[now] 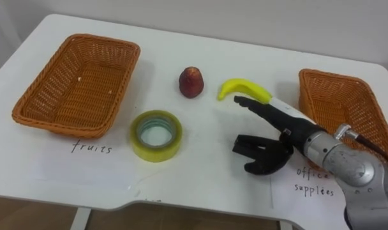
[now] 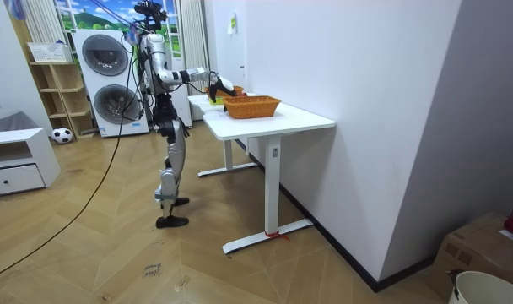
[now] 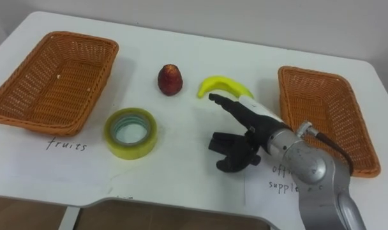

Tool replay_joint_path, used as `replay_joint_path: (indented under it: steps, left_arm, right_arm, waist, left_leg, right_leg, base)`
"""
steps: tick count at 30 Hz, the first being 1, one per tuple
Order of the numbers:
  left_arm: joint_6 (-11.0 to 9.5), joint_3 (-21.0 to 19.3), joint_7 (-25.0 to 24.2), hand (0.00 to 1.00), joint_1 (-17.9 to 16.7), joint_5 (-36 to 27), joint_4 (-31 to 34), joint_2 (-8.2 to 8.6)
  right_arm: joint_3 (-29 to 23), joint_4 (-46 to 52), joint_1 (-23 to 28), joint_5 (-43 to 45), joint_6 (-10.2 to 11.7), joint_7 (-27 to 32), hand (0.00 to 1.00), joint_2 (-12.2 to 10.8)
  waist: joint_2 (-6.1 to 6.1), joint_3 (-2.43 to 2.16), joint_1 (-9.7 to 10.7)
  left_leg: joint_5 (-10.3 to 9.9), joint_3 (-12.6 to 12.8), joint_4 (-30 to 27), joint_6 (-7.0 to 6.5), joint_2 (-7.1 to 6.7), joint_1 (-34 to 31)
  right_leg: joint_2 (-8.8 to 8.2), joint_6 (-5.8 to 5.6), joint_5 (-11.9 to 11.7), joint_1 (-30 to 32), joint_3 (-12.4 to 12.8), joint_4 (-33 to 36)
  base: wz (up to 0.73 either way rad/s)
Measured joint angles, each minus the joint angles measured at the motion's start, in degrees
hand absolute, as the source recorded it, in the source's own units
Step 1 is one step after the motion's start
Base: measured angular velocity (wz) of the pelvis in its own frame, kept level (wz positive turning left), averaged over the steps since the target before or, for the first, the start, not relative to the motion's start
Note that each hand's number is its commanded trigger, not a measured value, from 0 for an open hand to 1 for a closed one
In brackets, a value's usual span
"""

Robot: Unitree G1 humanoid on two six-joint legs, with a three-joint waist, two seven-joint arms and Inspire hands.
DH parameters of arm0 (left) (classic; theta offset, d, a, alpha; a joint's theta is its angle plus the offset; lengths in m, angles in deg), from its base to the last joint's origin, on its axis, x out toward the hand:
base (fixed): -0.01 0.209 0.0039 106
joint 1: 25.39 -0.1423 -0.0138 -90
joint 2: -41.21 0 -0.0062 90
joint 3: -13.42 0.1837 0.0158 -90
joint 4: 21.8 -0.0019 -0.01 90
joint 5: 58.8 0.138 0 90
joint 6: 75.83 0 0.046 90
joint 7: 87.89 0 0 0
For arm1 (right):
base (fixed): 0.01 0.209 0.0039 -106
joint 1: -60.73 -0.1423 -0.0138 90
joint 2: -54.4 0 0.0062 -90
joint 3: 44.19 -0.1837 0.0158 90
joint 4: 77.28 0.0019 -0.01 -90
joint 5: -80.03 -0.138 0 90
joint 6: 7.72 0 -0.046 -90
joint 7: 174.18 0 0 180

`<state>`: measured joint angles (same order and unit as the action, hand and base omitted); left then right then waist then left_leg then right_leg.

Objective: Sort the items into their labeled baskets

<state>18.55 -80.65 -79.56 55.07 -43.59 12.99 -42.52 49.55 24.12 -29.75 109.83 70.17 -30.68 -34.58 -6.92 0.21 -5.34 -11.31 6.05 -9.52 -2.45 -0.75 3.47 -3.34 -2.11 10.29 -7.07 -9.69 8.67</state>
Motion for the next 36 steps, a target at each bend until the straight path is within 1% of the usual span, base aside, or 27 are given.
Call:
replay_joint_path:
  steps: [2, 5, 7, 8, 10, 11, 14, 22, 24, 26, 32, 36]
  left_arm:
    - [-0.25, 0.00, 0.00, 0.00, 0.06, 0.00, 0.09, 0.05]
    - [-0.50, -0.01, -0.01, 0.00, 0.06, 0.00, 0.08, 0.07]
    - [-0.60, -0.01, -0.01, 0.00, 0.06, 0.00, 0.14, 0.04]
    - [-0.60, -0.02, -0.03, 0.00, 0.04, 0.11, 0.16, 0.05]
    - [-0.60, -0.09, -0.06, 0.00, -0.07, 0.39, 0.17, 0.03]
    - [-0.60, -0.11, -0.09, 0.00, -0.05, 0.42, 0.18, 0.02]
    - [-0.60, -0.15, -0.22, 0.00, -0.06, 0.40, 0.18, 0.01]
    - [-0.61, -0.15, -0.60, 0.00, -0.30, 0.29, 0.18, 0.01]
    - [-0.61, -0.15, -0.60, 0.00, -0.31, 0.26, 0.18, 0.01]
    - [-0.63, -0.13, -0.60, 0.00, -0.30, 0.20, 0.18, 0.02]
    - [-0.65, -0.13, -0.59, 0.00, -0.20, 0.24, 0.19, 0.04]
    - [-0.65, -0.07, -0.59, 0.00, -0.17, 0.19, 0.19, 0.02]
  right_arm:
    - [0.53, -1.12, 0.00, 0.79, 0.00, -0.58, 0.00, -0.05]
    - [0.67, -1.65, 0.01, 2.68, -0.04, -1.22, 0.00, -0.05]
    - [0.66, -1.68, 0.00, 4.01, -0.06, -1.22, 0.00, 0.01]
    - [0.66, -1.68, 0.00, 4.36, -0.08, -1.22, 0.00, 0.01]
    - [0.58, -1.69, -0.01, 4.98, -0.50, -1.22, 0.00, 0.01]
    - [0.58, -1.69, 0.00, 5.38, -0.51, -1.22, 0.00, 0.02]
    - [0.53, -1.68, -0.02, 6.06, -0.50, -1.22, 0.00, 0.01]
    - [0.34, -1.69, -0.13, 8.60, -0.50, -1.21, 0.00, 0.01]
    - [0.30, -1.69, -0.13, 8.94, -0.50, -1.21, 0.00, 0.01]
    - [0.26, -1.69, -0.13, 9.13, -0.50, -1.22, 0.00, 0.01]
    - [0.25, -1.68, -0.11, 9.22, -0.50, -1.28, 0.00, 0.00]
    - [0.26, -1.68, -0.11, 9.24, -0.51, -1.56, 0.00, -0.02]
  waist:
    - [-0.13, -0.08, 0.01]
    - [-0.25, -0.02, 0.00]
    - [-0.49, 0.37, 0.06]
    - [-0.45, 0.45, -0.02]
    - [-0.64, 0.41, -0.27]
    - [-0.79, 0.32, -0.46]
    - [-0.86, 0.27, -0.62]
    - [-0.83, 0.34, -0.86]
    - [-0.61, 0.50, -0.87]
    - [-0.61, 0.52, -0.85]
    - [-0.69, 0.48, -1.04]
    - [-0.87, 0.35, -1.15]
  left_leg:
    - [0.00, 0.00, -0.03, 0.00, 0.00, 0.12]
    - [0.00, 0.03, -0.03, 0.00, 0.01, 0.18]
    - [0.00, 0.03, -0.02, 0.00, 0.05, 0.10]
    - [0.00, 0.03, -0.01, 0.00, 0.06, 0.04]
    - [0.00, 0.10, 0.05, 0.00, 0.05, -0.18]
    - [0.00, 0.15, 0.06, 0.00, 0.05, -0.21]
    - [0.00, 0.17, 0.02, 0.00, 0.01, -0.13]
    - [-0.01, 0.10, -0.01, 0.00, 0.02, -0.01]
    - [-0.01, 0.10, 0.00, 0.00, 0.03, 0.05]
    - [-0.01, 0.09, 0.02, 0.00, 0.03, 0.06]
    - [0.00, 0.10, 0.01, 0.00, 0.03, -0.05]
    - [0.00, 0.05, 0.01, 0.00, 0.03, 0.01]
  right_leg:
    - [-0.01, 0.00, 0.00, -0.13, 0.01, -0.01]
    - [-0.02, 0.00, 0.00, -0.11, 0.10, -0.01]
    - [-0.03, 0.00, 0.00, 0.26, 0.03, -0.02]
    - [-0.01, 0.00, 0.00, 0.35, 0.03, -0.01]
    - [0.01, 0.00, 0.00, 0.72, 0.06, 0.03]
    - [0.03, 0.00, 0.00, 0.78, 0.09, 0.02]
    - [0.02, 0.00, 0.00, 0.63, 0.05, 0.02]
    - [-0.02, 0.00, 0.00, 0.23, -0.02, -0.04]
    - [-0.01, 0.00, 0.00, 0.25, -0.04, -0.04]
    - [-0.01, 0.00, 0.00, 0.31, -0.10, -0.03]
    - [-0.01, 0.00, 0.00, 0.21, -0.41, -0.01]
    - [-0.01, 0.00, 0.00, 0.25, -0.61, -0.01]
  base:
    - [0.00]
    - [0.00]
    - [0.00]
    - [0.00]
    - [-0.04]
    - [-0.04]
    - [0.00]
    - [0.00]
    - [0.00]
    - [0.00]
    - [0.00]
    - [0.00]
